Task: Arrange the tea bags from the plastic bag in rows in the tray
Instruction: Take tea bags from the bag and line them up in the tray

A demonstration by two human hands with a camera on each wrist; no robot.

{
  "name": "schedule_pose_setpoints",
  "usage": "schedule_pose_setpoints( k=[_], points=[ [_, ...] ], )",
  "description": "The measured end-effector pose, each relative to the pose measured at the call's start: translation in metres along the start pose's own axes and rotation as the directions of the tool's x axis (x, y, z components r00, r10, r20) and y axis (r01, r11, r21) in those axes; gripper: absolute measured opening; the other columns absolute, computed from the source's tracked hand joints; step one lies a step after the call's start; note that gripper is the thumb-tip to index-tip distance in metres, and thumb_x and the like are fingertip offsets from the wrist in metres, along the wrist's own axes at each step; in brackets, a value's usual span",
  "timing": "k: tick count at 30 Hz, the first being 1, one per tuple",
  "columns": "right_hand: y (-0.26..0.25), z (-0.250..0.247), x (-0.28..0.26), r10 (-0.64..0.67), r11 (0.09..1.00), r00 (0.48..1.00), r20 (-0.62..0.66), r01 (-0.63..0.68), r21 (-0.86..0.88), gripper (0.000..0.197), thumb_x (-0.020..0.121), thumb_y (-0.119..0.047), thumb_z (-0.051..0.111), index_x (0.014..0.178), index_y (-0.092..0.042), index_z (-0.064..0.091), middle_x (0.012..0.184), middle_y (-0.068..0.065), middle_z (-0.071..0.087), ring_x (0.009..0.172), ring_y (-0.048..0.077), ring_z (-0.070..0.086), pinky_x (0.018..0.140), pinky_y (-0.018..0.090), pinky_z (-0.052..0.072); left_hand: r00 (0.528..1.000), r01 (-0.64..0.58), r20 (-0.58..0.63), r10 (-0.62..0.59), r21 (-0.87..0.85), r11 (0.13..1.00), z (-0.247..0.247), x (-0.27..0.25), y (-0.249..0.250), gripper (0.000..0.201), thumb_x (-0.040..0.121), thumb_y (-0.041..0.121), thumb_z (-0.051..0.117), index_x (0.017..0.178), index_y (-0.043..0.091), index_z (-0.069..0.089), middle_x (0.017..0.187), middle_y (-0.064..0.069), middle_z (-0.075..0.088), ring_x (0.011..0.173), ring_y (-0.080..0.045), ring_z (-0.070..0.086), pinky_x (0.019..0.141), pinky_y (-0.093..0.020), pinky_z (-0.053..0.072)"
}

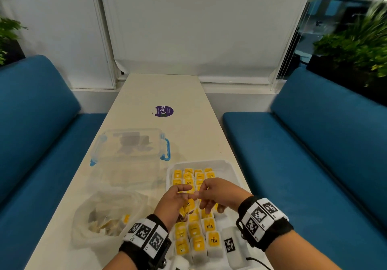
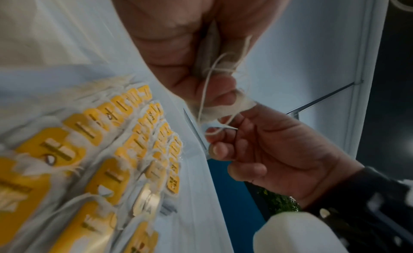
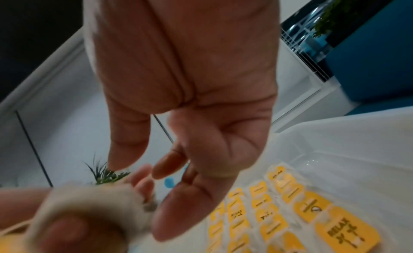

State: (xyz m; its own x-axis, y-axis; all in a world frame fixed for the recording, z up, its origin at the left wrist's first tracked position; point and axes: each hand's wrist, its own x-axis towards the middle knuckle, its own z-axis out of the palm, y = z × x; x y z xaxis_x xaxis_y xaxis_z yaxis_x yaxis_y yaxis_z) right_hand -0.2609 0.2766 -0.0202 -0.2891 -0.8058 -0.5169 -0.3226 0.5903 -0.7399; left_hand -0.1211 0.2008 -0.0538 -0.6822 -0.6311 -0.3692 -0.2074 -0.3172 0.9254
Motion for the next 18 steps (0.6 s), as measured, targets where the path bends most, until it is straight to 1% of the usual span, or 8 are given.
schedule_pose_setpoints(
  k=[1,3,5,8,11,13,15,18],
  points=[
    [-0.0011,0.0026,-0.0021,-0.002,1.000,1.000,0.009,0.002,0.017,0.030,0.084,-0.044,0.065,0.083,-0.018,0.048,0.074,0.002,0.069,0.056,0.009,0.063,0.041,0.018,0.037,1.000,-0.003,-0.006,0.003,-0.013,1.000,0.0011,0.0009,0.0007,0.025,0.090,-0.003,0.043,0.097,0.018,0.056,0.080,-0.001,0.063,0.062,-0.014,0.054,0.049,-0.022,0.039],
    [-0.0029,0.0065,-0.0059,-0.016,0.999,1.000,0.012,0.015,0.038,0.027,0.083,-0.037,0.067,0.082,-0.018,0.047,0.073,0.003,0.069,0.055,0.010,0.063,0.040,0.018,0.037,1.000,-0.005,-0.005,0.005,-0.033,0.999,0.0036,0.0023,0.0024,0.026,0.089,-0.004,0.046,0.100,0.017,0.055,0.081,-0.001,0.062,0.069,-0.018,0.054,0.050,-0.022,0.038],
    [-0.0038,0.0086,-0.0083,-0.042,0.997,0.999,-0.014,0.043,0.061,0.024,0.083,-0.023,0.069,0.080,-0.018,0.047,0.070,0.003,0.067,0.053,0.009,0.062,0.039,0.018,0.037,1.000,-0.005,0.011,0.006,-0.035,0.999,0.0068,0.0026,0.0025,0.029,0.088,-0.008,0.045,0.102,0.017,0.053,0.087,-0.003,0.061,0.068,-0.018,0.055,0.048,-0.023,0.039],
    [-0.0052,0.0105,-0.0095,-0.066,0.996,0.995,-0.072,0.070,0.055,0.024,0.081,-0.006,0.067,0.079,-0.018,0.046,0.066,0.002,0.062,0.051,0.008,0.058,0.038,0.017,0.035,0.999,-0.028,0.030,0.029,-0.019,0.999,0.0098,0.0021,-0.0009,0.032,0.089,-0.009,0.043,0.101,0.019,0.053,0.097,-0.005,0.060,0.064,-0.020,0.057,0.046,-0.024,0.040],
    [-0.0067,0.0115,-0.0088,-0.072,0.996,0.989,-0.126,0.078,0.043,0.026,0.080,0.001,0.062,0.074,-0.017,0.045,0.062,0.001,0.055,0.054,0.011,0.057,0.041,0.020,0.036,0.999,-0.014,0.050,0.015,-0.023,1.000,0.0105,0.0012,-0.0031,0.036,0.089,-0.009,0.042,0.114,0.015,0.050,0.099,-0.005,0.061,0.062,-0.020,0.061,0.046,-0.024,0.043],
    [-0.0076,0.0109,-0.0094,-0.069,0.996,0.987,-0.146,0.076,0.043,0.025,0.079,0.003,0.059,0.071,-0.016,0.045,0.062,0.001,0.052,0.055,0.012,0.055,0.042,0.022,0.040,0.998,-0.005,0.062,0.007,-0.034,0.999,0.0097,0.0001,-0.0043,0.036,0.091,-0.006,0.044,0.120,0.016,0.047,0.101,-0.007,0.062,0.064,-0.020,0.061,0.047,-0.024,0.044],
    [-0.0081,0.0094,-0.0105,-0.070,0.995,0.988,-0.140,0.079,0.059,0.025,0.077,0.005,0.056,0.071,-0.016,0.044,0.064,0.001,0.050,0.056,0.013,0.052,0.044,0.023,0.044,0.997,-0.009,0.070,0.011,-0.034,0.999,0.0081,-0.0016,-0.0056,0.032,0.094,0.002,0.045,0.123,0.016,0.045,0.099,-0.008,0.062,0.066,-0.021,0.060,0.048,-0.025,0.045],
    [-0.0090,0.0066,-0.0117,-0.082,0.992,0.991,-0.109,0.091,0.082,0.024,0.076,0.007,0.054,0.074,-0.016,0.045,0.065,0.001,0.046,0.054,0.013,0.049,0.045,0.024,0.046,0.997,-0.011,0.078,0.010,0.006,1.000,0.0068,-0.0039,-0.0065,0.030,0.096,0.011,0.045,0.125,0.017,0.044,0.085,-0.006,0.059,0.059,-0.016,0.057,0.043,-0.019,0.042]
  ],
)
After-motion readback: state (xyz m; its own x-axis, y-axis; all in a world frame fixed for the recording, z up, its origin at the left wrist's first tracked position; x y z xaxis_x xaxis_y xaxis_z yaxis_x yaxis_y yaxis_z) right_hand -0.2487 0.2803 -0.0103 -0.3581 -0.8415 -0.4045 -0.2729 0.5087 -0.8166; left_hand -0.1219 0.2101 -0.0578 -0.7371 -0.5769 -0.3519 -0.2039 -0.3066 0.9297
